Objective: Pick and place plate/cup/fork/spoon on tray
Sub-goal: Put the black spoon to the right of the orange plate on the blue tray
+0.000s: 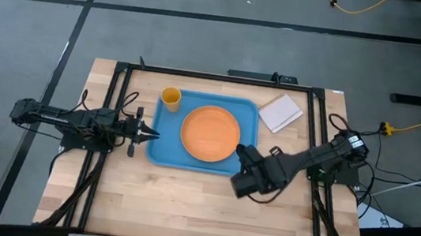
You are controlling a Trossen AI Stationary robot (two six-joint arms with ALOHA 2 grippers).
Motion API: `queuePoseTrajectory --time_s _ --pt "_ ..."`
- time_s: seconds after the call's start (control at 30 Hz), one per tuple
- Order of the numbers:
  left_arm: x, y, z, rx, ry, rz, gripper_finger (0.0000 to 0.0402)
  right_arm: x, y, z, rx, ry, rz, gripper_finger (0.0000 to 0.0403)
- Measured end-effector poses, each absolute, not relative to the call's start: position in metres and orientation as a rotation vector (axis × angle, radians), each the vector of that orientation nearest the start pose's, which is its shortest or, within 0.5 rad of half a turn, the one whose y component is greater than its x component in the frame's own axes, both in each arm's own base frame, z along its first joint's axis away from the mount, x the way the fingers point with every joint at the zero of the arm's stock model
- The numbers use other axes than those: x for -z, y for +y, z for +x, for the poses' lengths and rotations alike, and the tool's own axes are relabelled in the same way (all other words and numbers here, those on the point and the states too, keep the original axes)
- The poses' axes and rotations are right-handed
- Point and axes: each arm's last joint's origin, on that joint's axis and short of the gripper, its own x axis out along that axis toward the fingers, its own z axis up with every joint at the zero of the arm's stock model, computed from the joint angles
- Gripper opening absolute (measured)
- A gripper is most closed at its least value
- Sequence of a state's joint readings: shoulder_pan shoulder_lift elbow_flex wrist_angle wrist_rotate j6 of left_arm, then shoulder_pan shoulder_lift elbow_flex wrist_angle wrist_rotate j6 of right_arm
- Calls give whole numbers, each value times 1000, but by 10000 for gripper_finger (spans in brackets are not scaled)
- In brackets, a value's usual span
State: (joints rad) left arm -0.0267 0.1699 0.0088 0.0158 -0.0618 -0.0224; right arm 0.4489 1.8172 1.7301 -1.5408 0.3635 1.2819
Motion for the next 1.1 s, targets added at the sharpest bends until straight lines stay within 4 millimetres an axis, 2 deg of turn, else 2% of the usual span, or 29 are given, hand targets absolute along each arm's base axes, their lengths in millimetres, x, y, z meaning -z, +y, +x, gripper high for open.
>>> queuePoseTrajectory --time_s 0.2,0.37,0.57,0.8,1.1 --pt "-154 -1 107 -36 144 -16 47 -292 107 316 869 1194 454 2" --pt "-154 -1 107 -36 144 -16 47 -272 89 326 916 1170 536 2" --pt "-154 -1 107 -36 144 -16 47 -234 65 328 1073 1100 696 2" --pt "-154 -1 107 -36 144 -16 47 -185 38 327 1143 1053 931 2" --pt "-154 -1 107 -36 145 -16 47 -176 5 325 1273 991 1026 2"
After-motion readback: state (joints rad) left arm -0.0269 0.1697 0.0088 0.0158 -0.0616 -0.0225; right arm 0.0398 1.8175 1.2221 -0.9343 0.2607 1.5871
